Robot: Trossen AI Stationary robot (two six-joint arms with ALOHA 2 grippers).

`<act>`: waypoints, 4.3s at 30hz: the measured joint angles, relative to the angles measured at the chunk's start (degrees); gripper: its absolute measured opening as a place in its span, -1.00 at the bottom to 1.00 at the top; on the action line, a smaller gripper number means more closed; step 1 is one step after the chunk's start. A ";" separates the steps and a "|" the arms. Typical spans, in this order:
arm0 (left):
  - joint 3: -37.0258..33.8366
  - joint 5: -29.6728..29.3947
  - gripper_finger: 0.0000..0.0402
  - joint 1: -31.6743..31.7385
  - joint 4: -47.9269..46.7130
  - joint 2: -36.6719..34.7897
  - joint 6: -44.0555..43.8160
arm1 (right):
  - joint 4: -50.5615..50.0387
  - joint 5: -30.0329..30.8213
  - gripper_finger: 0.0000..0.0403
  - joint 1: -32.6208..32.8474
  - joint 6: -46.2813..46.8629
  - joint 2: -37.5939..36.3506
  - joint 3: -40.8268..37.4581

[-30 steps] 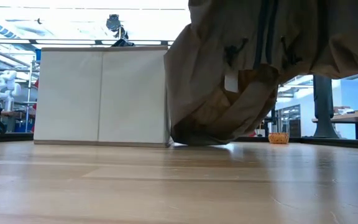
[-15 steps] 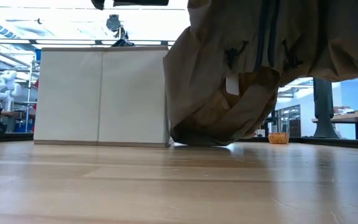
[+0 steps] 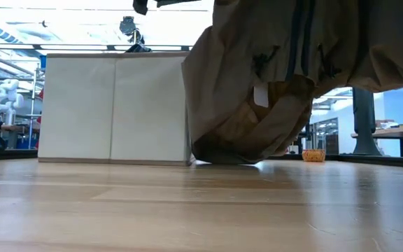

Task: Sort clothes
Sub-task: Put the brown jacket into the laundry organizer

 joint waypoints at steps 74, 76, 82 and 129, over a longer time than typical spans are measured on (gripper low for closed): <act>32.39 -33.55 -0.97 6.60 -4.17 -13.88 50.45 | 25.74 0.06 -0.38 12.00 17.83 30.79 -41.80; 32.39 -33.58 -0.97 7.17 -4.49 -13.88 49.94 | 24.99 6.75 -0.38 12.19 17.75 33.57 -39.64; 32.39 -32.80 -0.96 8.74 -4.56 -13.80 46.25 | 21.53 26.32 -0.38 12.39 16.54 42.53 -29.40; 32.39 -33.83 -0.96 8.85 -8.04 -13.73 46.00 | 16.07 55.49 0.75 15.47 2.76 56.15 -12.63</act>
